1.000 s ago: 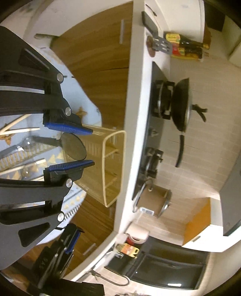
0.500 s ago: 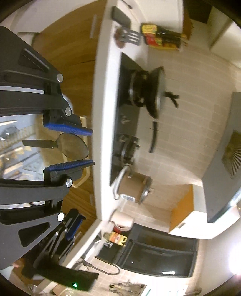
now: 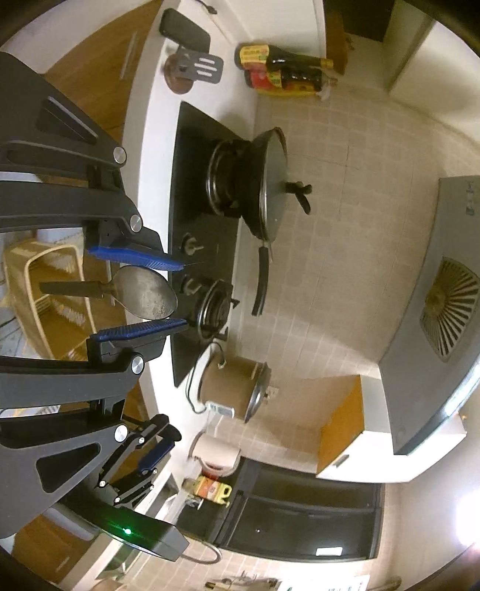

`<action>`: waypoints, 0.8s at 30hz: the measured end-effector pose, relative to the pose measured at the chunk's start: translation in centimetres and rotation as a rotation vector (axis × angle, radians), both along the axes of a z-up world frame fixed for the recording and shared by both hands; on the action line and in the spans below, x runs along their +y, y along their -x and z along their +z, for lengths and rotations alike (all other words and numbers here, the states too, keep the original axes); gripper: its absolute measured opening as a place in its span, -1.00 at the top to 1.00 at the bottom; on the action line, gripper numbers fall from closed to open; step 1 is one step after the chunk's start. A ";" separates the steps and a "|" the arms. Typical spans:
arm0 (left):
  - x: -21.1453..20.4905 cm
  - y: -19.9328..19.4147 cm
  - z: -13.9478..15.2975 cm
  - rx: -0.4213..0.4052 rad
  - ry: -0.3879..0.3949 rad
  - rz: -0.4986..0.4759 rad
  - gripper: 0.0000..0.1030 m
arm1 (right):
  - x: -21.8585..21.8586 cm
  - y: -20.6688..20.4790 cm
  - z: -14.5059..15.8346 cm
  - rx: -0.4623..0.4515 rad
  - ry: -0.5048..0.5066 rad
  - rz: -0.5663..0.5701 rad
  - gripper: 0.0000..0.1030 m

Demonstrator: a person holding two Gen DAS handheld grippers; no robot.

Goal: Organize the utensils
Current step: 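Drop steel spoon into the holder with the left tool while the right drops black spoon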

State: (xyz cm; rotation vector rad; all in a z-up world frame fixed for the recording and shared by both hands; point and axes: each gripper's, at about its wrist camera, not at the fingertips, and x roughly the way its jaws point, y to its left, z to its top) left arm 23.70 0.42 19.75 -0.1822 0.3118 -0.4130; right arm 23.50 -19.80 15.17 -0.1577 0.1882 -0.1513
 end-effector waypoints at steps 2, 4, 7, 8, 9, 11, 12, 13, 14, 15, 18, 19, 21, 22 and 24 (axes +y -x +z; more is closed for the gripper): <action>-0.2 -1.0 -0.8 0.011 -0.008 0.011 0.50 | 0.2 -1.3 -0.9 0.013 0.012 -0.004 0.32; -0.4 -1.8 -1.8 0.026 -0.014 0.016 0.50 | 0.1 -2.5 -2.0 0.033 0.010 -0.003 0.32; -0.8 -3.0 -3.5 0.058 -0.031 0.020 0.50 | -0.1 -3.4 -3.5 0.058 0.003 0.004 0.32; -1.0 -3.2 -4.0 0.066 -0.037 0.023 0.50 | -0.1 -3.5 -4.0 0.067 -0.004 0.006 0.31; -1.0 -3.5 -4.4 0.072 -0.041 0.024 0.50 | -0.2 -3.6 -4.3 0.074 -0.009 0.008 0.31; -1.2 -4.0 -5.4 0.090 -0.045 0.024 0.50 | -0.3 -3.7 -5.1 0.095 -0.016 0.016 0.31; -1.2 -4.2 -5.9 0.098 -0.043 0.024 0.50 | -0.3 -3.6 -5.3 0.101 -0.019 0.021 0.31; -1.2 -4.3 -6.1 0.105 -0.042 0.022 0.50 | -0.4 -3.5 -5.5 0.107 -0.028 0.032 0.30; -1.2 -4.4 -6.5 0.114 -0.044 0.018 0.50 | -0.5 -3.3 -5.6 0.110 -0.036 0.041 0.30; -1.2 -4.5 -6.7 0.120 -0.045 0.016 0.49 | -0.6 -3.1 -5.6 0.120 -0.045 0.055 0.30; -1.1 -4.4 -7.4 0.145 -0.050 -0.001 0.49 | -0.8 -2.4 -5.5 0.146 -0.065 0.087 0.30; -1.1 -4.3 -7.4 0.148 -0.049 0.000 0.44 | -1.0 -2.1 -5.4 0.156 -0.079 0.101 0.17; -0.8 -4.0 -7.5 0.159 -0.042 -0.008 0.27 | -1.4 -1.1 -5.0 0.167 -0.114 0.130 -0.18; -0.6 -3.7 -7.5 0.160 -0.040 -0.005 0.24 | -1.6 -0.6 -4.7 0.168 -0.127 0.134 -0.21; -0.3 -3.0 -7.2 0.164 -0.045 -0.002 0.24 | -2.0 0.3 -4.2 0.187 -0.153 0.150 -0.20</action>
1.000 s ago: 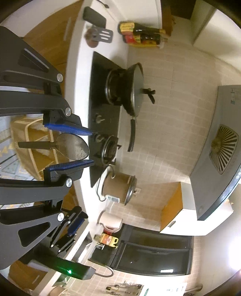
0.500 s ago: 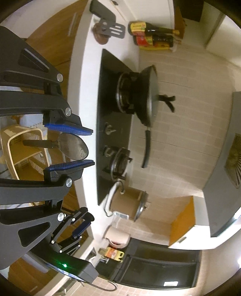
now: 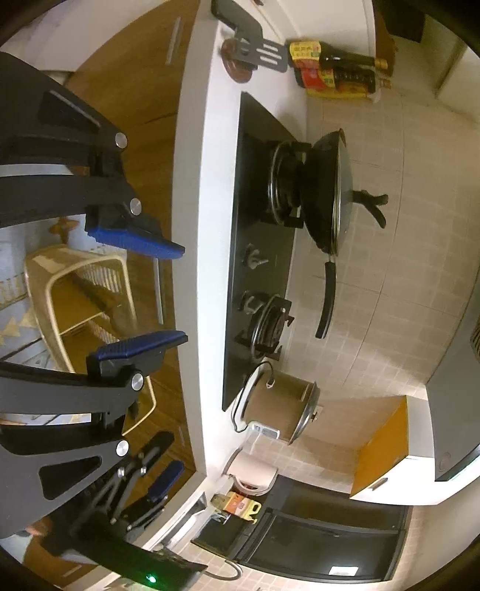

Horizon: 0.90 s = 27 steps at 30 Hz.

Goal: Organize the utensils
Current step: 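Drop steel spoon into the holder with the left tool while the right drops black spoon, then grasp a wooden chopstick with the left tool while the right tool grasps a glass spoon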

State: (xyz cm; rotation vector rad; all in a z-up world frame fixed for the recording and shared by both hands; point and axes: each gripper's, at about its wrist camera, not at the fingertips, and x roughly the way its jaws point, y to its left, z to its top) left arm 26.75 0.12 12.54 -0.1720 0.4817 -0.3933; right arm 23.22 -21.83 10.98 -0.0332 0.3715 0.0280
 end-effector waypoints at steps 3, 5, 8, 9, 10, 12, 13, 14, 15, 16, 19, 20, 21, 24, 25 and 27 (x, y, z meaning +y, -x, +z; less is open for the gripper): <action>0.6 1.5 0.8 0.003 -0.005 0.004 0.24 | -1.0 1.8 1.2 0.017 -0.056 0.005 -0.20; 0.8 2.7 1.5 0.000 -0.021 0.011 0.23 | -1.6 3.0 2.1 0.034 -0.079 -0.001 -0.21; 1.2 4.5 2.4 0.009 -0.048 0.025 0.19 | -2.2 4.8 3.1 0.083 -0.112 0.020 -0.21; 1.4 5.0 2.6 0.017 -0.055 0.027 0.19 | -2.3 5.2 3.2 0.100 -0.118 0.029 -0.21; 1.6 5.8 2.8 0.032 -0.063 0.027 0.19 | -2.3 5.8 3.4 0.125 -0.122 0.040 -0.21; 2.0 7.0 2.9 0.053 -0.073 0.027 0.19 | -2.2 6.8 3.4 0.165 -0.125 0.056 -0.21; 2.2 7.5 2.8 0.062 -0.077 0.027 0.19 | -2.2 7.3 3.3 0.193 -0.127 0.070 -0.21; 2.4 8.1 2.6 0.073 -0.079 0.025 0.19 | -2.2 7.7 3.1 0.211 -0.130 0.080 -0.21; 2.6 8.5 2.4 0.081 -0.081 0.023 0.19 | -2.0 8.2 2.8 0.236 -0.132 0.097 -0.21; 2.8 9.1 1.9 0.099 -0.090 0.019 0.19 | -1.8 8.7 2.4 0.260 -0.128 0.111 -0.20; 3.1 10.1 0.0 0.151 -0.129 0.025 0.19 | -0.7 9.6 0.9 0.327 -0.088 0.146 -0.20; 3.1 10.3 -0.8 0.175 -0.143 0.024 0.19 | -0.2 9.7 0.1 0.362 -0.079 0.163 -0.20; 3.1 10.4 -1.4 0.193 -0.153 0.026 0.19 | 0.2 9.8 -0.7 0.394 -0.076 0.180 -0.20; 3.7 10.3 -5.0 0.304 -0.174 0.021 0.19 | 1.8 9.3 -3.4 0.514 -0.057 0.232 -0.20; 4.0 10.1 -5.9 0.333 -0.168 0.018 0.19 | 2.3 9.0 -4.5 0.554 -0.049 0.244 -0.20; 4.5 9.6 -8.0 0.405 -0.148 0.001 0.20 | 3.2 8.7 -6.3 0.611 -0.050 0.280 -0.20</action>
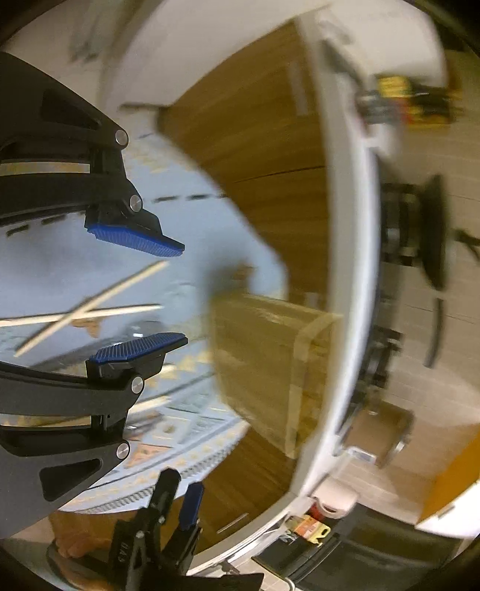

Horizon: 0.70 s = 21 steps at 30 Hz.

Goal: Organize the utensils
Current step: 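Grasp a wooden chopstick with the left tool while the right tool grasps a glass spoon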

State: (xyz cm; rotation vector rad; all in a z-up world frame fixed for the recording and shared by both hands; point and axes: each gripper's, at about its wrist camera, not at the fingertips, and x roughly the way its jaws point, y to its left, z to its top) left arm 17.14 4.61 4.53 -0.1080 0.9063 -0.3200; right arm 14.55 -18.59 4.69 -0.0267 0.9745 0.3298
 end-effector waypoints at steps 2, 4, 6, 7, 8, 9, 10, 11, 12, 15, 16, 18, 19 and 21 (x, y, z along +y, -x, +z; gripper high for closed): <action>0.5 -0.7 -2.3 0.069 0.006 0.011 0.24 | 0.9 -0.4 -1.9 0.061 -0.006 0.031 -0.20; 0.6 -1.1 -4.0 0.106 -0.004 0.020 0.26 | 1.4 -0.8 -3.2 0.094 -0.009 0.044 -0.20; 0.7 -1.5 -5.2 0.136 -0.006 0.022 0.27 | 1.7 -1.0 -4.2 0.114 0.000 0.056 -0.20; 0.7 -1.7 -6.0 0.155 -0.008 0.026 0.29 | 1.8 -1.3 -4.6 0.125 0.002 0.065 -0.20; 0.8 -1.8 -6.6 0.167 -0.011 0.031 0.30 | 2.1 -1.5 -5.0 0.135 0.003 0.078 -0.20; 0.7 -1.9 -7.1 0.176 -0.018 0.036 0.32 | 2.3 -1.5 -5.3 0.140 0.008 0.084 -0.20; 0.5 -2.1 -7.3 0.182 -0.023 0.038 0.35 | 2.5 -1.7 -5.6 0.145 0.017 0.091 -0.20; 0.3 -2.1 -7.7 0.189 -0.031 0.039 0.36 | 2.7 -1.9 -5.9 0.153 0.024 0.097 -0.20; 0.2 -2.2 -8.0 0.194 -0.041 0.042 0.36 | 2.8 -2.0 -6.1 0.158 0.027 0.098 -0.20; -0.3 -2.4 -8.5 0.192 -0.081 0.046 0.39 | 3.0 -2.6 -6.7 0.179 0.031 0.107 -0.20; -0.6 -2.5 -8.6 0.192 -0.093 0.044 0.40 | 3.1 -2.7 -6.9 0.181 0.035 0.109 -0.20; -1.0 -2.5 -9.0 0.187 -0.126 0.043 0.41 | 3.4 -3.0 -7.2 0.186 0.040 0.116 -0.20; -1.2 -2.5 -9.1 0.186 -0.137 0.042 0.41 | 3.6 -3.2 -7.3 0.189 0.042 0.121 -0.20; -1.6 -2.4 -9.3 0.174 -0.151 0.033 0.42 | 4.2 -3.6 -7.6 0.194 0.054 0.126 -0.20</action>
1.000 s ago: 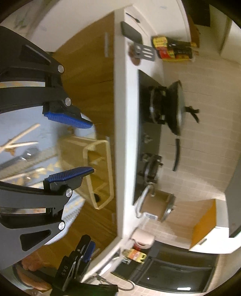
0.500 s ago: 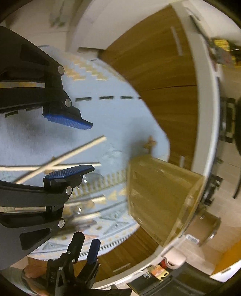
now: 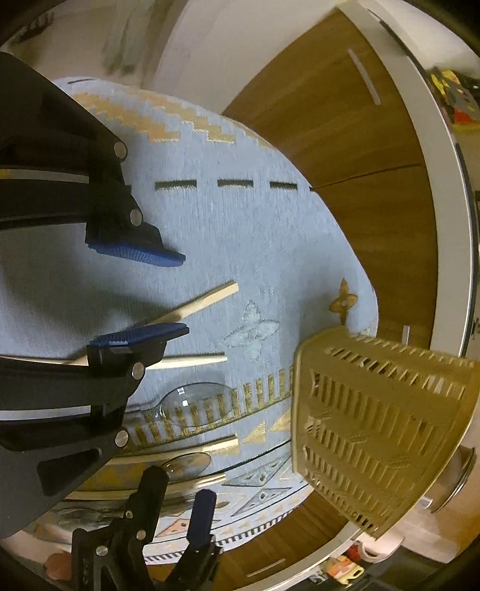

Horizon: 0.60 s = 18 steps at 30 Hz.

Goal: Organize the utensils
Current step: 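Grasp a wooden chopstick with the left tool while the right tool grasps a glass spoon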

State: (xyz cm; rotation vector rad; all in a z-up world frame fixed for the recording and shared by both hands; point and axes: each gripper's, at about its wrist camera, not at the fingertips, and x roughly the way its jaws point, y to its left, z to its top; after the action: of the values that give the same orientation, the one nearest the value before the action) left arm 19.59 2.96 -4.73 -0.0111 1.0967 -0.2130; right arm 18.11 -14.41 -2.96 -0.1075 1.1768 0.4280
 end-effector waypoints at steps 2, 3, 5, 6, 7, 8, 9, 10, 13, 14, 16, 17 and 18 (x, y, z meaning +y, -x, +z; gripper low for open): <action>-0.4 0.1 0.0 -0.009 -0.030 -0.009 0.44 | 0.4 -0.1 -0.3 0.002 0.027 0.007 -0.20; -0.6 0.2 0.0 -0.014 -0.052 -0.016 0.46 | 0.8 -0.3 -0.5 0.005 0.034 0.012 -0.20; -1.1 0.3 -0.1 -0.027 -0.095 -0.030 0.57 | 1.1 -0.2 -0.9 0.007 0.053 0.019 -0.08; -1.3 0.4 -0.1 -0.036 -0.119 -0.038 0.60 | 1.4 -0.4 -1.1 0.012 0.070 0.021 -0.04; -1.5 0.4 -0.1 -0.041 -0.133 -0.044 0.66 | 1.6 -0.5 -1.4 0.017 0.083 0.020 0.05; -1.6 0.5 -0.1 -0.048 -0.148 -0.052 0.71 | 1.8 -0.5 -1.6 0.013 0.093 0.019 0.13; -1.6 0.6 -0.1 -0.055 -0.159 -0.061 0.74 | 2.0 -0.5 -1.6 0.005 0.107 0.027 0.19; -1.7 0.7 -0.1 -0.059 -0.165 -0.070 0.86 | 2.2 -0.5 -1.7 0.003 0.115 0.031 0.33; -1.6 1.0 0.0 -0.066 -0.167 -0.102 0.86 | 2.5 -0.6 -1.6 0.012 0.115 0.029 0.39; -1.5 1.0 0.0 -0.066 -0.164 -0.114 0.87 | 2.4 -0.7 -1.7 0.017 0.106 0.020 0.39; -1.3 1.2 0.1 -0.067 -0.159 -0.136 0.87 | 1.9 -1.0 -1.7 0.035 0.069 -0.010 0.39; -1.1 1.3 0.1 -0.067 -0.154 -0.150 0.87 | 1.2 -1.2 -1.6 0.054 0.038 -0.038 0.39; -1.0 1.3 0.1 -0.068 -0.149 -0.166 0.87 | 0.5 -1.5 -1.5 0.072 0.008 -0.066 0.39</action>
State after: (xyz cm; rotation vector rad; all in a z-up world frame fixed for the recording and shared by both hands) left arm 18.31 1.99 -4.67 0.2195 1.0441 -0.2776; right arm 19.58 -13.92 -4.50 -0.0599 1.2491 0.3715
